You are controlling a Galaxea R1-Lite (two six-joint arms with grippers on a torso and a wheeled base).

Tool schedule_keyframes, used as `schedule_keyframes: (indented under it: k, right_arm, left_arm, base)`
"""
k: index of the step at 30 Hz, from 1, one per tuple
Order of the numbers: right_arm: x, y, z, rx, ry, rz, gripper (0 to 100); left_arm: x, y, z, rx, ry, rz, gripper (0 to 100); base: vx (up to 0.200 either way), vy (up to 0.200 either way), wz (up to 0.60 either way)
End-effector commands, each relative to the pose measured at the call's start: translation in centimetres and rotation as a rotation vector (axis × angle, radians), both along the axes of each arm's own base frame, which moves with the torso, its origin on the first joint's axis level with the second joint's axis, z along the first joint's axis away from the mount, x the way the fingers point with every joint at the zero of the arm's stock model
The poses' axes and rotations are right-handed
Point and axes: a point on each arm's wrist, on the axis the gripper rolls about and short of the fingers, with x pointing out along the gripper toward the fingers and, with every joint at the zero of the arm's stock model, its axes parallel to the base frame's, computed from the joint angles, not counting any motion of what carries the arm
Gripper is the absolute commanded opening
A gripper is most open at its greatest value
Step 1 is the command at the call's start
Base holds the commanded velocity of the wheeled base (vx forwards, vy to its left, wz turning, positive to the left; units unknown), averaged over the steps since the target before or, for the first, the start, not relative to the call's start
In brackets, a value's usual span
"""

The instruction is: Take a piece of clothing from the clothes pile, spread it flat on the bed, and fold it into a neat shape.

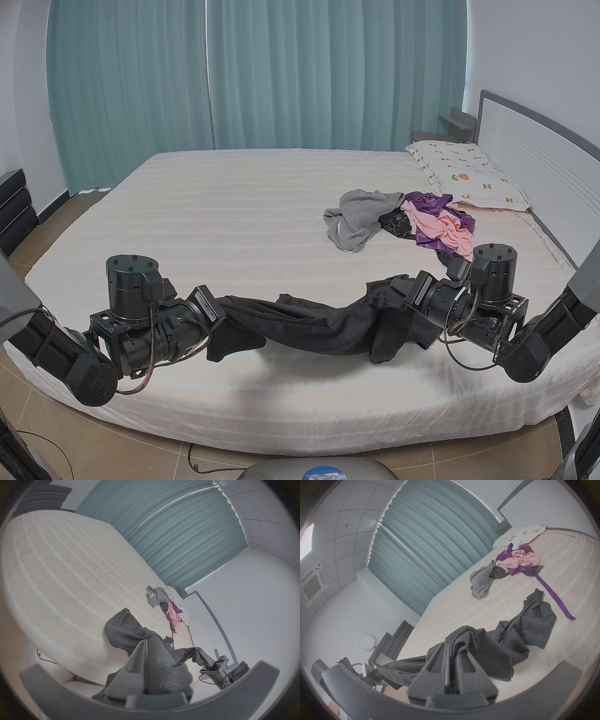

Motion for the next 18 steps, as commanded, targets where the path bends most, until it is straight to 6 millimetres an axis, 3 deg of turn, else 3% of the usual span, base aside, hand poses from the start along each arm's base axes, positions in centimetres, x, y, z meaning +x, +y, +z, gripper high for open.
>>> schedule_keyframes:
  k: [1,18]
  right_arm:
    - [-0.04,-0.10,0.39,0.007,-0.012,-0.001,0]
    - [-0.07,-0.17,0.80,0.021,-0.034,-0.004,0]
  left_arm:
    - [-0.03,0.07,0.23,-0.004,-0.007,0.002,0]
    - [-0.06,0.13,0.37,-0.004,-0.013,0.004,0]
  base:
    - [0.000,0.200,0.00]
    - [0.000,0.200,0.00]
